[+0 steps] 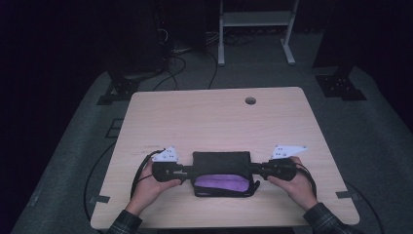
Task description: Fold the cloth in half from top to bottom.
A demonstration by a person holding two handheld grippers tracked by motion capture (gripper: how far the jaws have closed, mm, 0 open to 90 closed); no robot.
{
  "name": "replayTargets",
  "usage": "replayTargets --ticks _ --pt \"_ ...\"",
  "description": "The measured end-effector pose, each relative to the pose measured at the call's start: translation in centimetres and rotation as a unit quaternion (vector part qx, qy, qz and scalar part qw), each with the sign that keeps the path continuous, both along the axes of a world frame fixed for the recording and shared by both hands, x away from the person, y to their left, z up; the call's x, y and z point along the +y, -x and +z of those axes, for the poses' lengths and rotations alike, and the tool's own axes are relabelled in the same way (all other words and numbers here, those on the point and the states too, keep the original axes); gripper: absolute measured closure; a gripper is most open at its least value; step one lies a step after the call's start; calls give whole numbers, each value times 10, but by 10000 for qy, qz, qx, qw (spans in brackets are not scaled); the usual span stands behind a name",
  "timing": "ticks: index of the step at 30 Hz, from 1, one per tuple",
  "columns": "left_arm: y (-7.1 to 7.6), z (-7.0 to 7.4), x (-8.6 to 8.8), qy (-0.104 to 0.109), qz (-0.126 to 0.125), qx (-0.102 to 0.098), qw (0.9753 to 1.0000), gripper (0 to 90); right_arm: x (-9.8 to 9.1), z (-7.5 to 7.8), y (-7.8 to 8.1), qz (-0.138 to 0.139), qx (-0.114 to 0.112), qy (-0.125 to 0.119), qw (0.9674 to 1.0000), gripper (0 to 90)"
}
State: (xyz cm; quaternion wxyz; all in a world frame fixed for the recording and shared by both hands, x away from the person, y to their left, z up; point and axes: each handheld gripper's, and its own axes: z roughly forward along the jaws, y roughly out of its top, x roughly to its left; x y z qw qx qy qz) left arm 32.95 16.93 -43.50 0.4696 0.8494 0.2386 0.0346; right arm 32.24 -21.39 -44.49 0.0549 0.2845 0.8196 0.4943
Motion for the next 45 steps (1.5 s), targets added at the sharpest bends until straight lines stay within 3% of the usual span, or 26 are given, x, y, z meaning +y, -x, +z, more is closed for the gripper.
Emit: replayTargets --ticks 2,6,15,18,22,25,29,33,38,45 --pt "-6 -3 -1 27 109 28 9999 724 4 -3 -6 -13 3 51 10000 825" --pt "-11 -14 -7 -113 166 136 9997 745 15 -14 -12 140 147 286 9994 834" --pt "15 -27 -10 -249 -197 426 9986 746 25 -22 10 691 296 583 9955 844" --pt "21 -32 -9 -438 -230 471 9977 751 23 -26 17 762 317 702 9941 850" --pt "23 -34 -9 -482 -245 423 9976 755 23 -29 22 834 136 903 9923 853" --pt "22 -31 -8 -455 -238 457 9976 704 23 -28 22 822 121 882 9926 805" --pt "20 -24 -3 -418 17 175 9990 505 12 -25 18 578 -10 706 9958 622" --pt "15 -20 10 -466 451 -102 9978 339 -5 -23 8 40 -145 632 9979 480" --pt "13 -22 28 -654 886 -274 9935 236 -22 -22 0 -373 -162 667 9969 378" --pt "15 -26 54 -886 1349 -264 9865 157 -46 -24 1 -858 -239 918 9918 280"
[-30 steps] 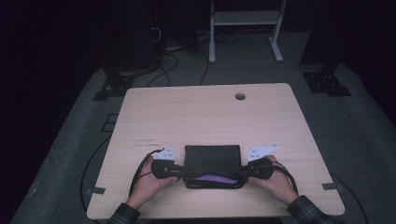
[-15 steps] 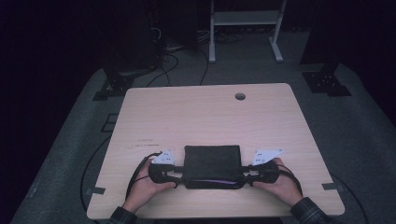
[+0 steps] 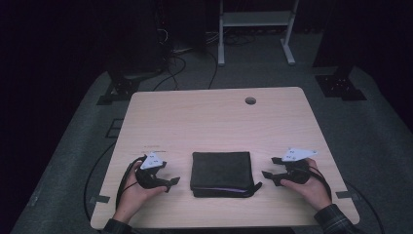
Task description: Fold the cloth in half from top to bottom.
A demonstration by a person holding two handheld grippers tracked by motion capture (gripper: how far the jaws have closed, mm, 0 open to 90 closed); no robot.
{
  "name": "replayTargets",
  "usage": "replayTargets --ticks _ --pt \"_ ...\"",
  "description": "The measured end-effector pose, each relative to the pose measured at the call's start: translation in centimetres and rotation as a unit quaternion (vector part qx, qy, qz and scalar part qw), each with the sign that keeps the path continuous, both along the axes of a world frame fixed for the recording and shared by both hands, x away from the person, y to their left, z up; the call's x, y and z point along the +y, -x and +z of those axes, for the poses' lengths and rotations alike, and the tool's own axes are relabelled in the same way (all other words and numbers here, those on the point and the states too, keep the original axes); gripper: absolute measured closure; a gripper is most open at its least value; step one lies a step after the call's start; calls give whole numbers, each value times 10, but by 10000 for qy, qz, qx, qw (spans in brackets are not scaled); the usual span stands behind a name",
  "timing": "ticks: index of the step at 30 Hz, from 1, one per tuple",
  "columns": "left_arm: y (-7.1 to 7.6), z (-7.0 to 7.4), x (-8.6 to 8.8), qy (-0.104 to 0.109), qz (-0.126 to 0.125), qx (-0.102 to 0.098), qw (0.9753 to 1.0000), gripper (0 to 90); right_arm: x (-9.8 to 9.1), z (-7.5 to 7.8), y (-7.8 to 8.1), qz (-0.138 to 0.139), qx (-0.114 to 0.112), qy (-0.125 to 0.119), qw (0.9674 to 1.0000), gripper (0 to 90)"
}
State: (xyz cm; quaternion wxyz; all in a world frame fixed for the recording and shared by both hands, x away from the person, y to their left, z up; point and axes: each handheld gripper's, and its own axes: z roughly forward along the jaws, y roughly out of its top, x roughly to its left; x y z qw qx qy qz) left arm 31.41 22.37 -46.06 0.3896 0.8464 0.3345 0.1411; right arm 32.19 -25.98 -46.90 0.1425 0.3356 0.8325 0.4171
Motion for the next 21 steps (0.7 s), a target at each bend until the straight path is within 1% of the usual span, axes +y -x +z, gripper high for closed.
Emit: replayTargets --ticks 4,5,8,10,12,13,14,16,18,21 --pt "3 -7 12 -204 152 104 9996 124 -16 -6 2 -229 80 179 9995 245" --pt "4 -8 14 -215 183 135 9995 117 -20 -8 2 -273 70 256 9993 236" --pt "6 -13 20 -255 227 172 9993 100 -30 -11 4 -399 132 337 9985 218" --pt "8 -15 23 -311 264 274 9988 82 -34 -13 6 -438 142 392 9982 223" --pt "9 -18 26 -356 243 190 9989 58 -38 -15 8 -481 137 456 9977 218" --pt "10 -19 27 -351 246 152 9990 58 -40 -16 9 -509 139 454 9976 204" --pt "11 -20 29 -391 252 138 9988 54 -41 -16 10 -532 155 424 9976 203" --pt "12 -23 31 -328 214 51 9992 7 -45 -17 11 -583 139 383 9975 192" --pt "13 -23 31 -327 222 58 9992 2 -50 -18 13 -592 166 394 9973 169" --pt "13 -23 31 -330 219 58 9992 0 -51 -18 14 -600 175 402 9972 155"
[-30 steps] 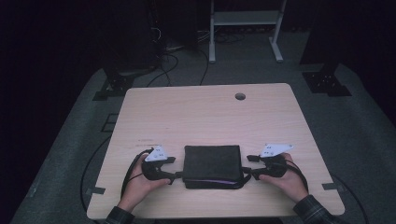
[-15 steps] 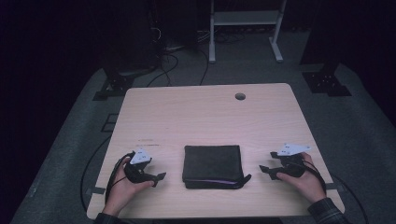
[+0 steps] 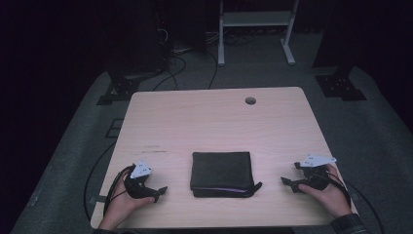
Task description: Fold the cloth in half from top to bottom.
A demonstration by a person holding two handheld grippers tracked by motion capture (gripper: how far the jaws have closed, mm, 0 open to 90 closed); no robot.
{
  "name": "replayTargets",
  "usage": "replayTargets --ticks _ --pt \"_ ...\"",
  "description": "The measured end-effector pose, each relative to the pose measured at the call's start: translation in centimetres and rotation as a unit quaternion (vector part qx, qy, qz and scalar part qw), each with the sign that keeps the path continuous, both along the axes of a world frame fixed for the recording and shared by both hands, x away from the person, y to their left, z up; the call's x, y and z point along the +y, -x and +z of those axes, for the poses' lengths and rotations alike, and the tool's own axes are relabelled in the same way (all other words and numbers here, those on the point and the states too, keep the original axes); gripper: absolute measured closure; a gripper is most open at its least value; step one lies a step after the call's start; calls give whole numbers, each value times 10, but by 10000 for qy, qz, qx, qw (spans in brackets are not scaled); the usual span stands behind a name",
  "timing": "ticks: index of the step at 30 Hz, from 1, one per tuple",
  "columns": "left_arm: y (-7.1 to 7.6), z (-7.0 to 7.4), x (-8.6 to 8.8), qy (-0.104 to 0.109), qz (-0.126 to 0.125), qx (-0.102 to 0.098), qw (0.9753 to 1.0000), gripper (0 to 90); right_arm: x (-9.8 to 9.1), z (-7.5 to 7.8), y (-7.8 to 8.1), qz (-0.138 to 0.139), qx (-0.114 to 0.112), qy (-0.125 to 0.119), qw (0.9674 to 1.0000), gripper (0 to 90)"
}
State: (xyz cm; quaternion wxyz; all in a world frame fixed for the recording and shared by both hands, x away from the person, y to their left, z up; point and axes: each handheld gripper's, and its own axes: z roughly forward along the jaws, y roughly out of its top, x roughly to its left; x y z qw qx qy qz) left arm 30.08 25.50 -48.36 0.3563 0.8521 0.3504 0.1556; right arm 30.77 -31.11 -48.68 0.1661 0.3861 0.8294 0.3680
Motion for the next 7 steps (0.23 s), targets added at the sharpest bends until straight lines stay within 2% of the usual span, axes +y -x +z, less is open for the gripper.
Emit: replayTargets --ticks 7 --pt "1 0 -1 11 60 -9 10000 0 0 0 0 -7 12 18 10000 128"
